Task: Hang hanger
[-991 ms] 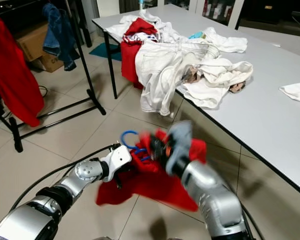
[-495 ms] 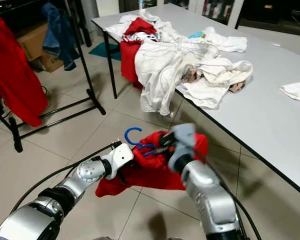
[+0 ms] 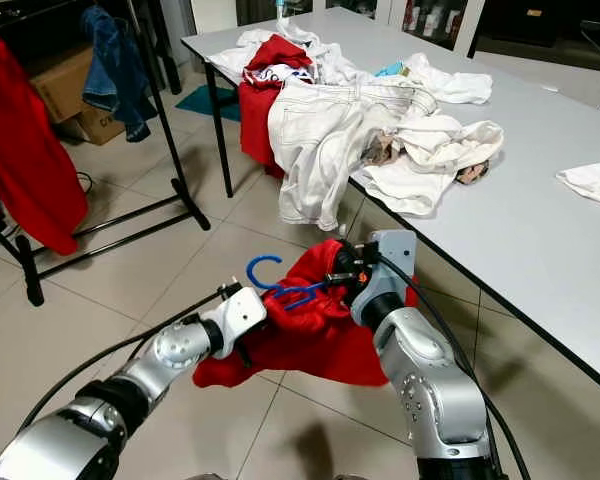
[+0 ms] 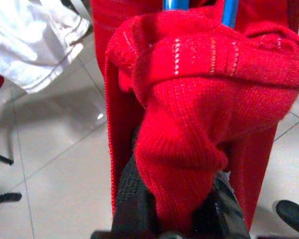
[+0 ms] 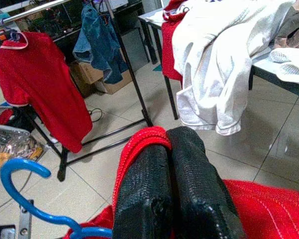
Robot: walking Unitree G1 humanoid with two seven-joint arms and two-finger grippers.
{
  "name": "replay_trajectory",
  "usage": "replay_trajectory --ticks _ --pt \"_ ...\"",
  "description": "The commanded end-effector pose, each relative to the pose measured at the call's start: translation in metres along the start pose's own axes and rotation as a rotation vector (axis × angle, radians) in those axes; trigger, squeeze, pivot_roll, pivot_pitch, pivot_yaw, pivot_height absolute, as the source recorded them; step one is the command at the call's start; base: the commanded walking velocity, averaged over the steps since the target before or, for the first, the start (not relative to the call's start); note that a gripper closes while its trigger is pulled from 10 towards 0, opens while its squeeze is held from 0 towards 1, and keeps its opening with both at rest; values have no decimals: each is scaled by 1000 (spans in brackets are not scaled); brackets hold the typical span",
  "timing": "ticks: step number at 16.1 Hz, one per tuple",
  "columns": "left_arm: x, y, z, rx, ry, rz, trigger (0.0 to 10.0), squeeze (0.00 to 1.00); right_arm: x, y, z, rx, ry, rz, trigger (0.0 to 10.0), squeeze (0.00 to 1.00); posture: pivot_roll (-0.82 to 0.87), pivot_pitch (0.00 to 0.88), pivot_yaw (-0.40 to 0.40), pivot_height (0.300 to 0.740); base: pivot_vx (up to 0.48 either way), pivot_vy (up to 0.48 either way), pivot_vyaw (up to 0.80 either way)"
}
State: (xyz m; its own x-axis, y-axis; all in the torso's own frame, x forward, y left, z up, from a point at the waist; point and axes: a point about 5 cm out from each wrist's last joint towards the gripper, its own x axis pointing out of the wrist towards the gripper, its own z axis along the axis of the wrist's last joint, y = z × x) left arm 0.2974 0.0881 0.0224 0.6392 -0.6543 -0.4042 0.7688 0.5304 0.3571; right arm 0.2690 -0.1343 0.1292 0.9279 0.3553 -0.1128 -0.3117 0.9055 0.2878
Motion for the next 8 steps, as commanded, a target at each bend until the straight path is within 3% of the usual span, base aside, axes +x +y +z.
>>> replay_trajectory --ticks 1,8 --pt "-1 1 -2 -5 6 19 10000 0 -4 6 8 -5 -21 42 10000 0 -175 0 41 740 0 0 0" --pt "-5 -3 -16 3 100 13 10000 0 -14 17 51 36 -130 108 10000 0 -183 0 43 740 0 0 0"
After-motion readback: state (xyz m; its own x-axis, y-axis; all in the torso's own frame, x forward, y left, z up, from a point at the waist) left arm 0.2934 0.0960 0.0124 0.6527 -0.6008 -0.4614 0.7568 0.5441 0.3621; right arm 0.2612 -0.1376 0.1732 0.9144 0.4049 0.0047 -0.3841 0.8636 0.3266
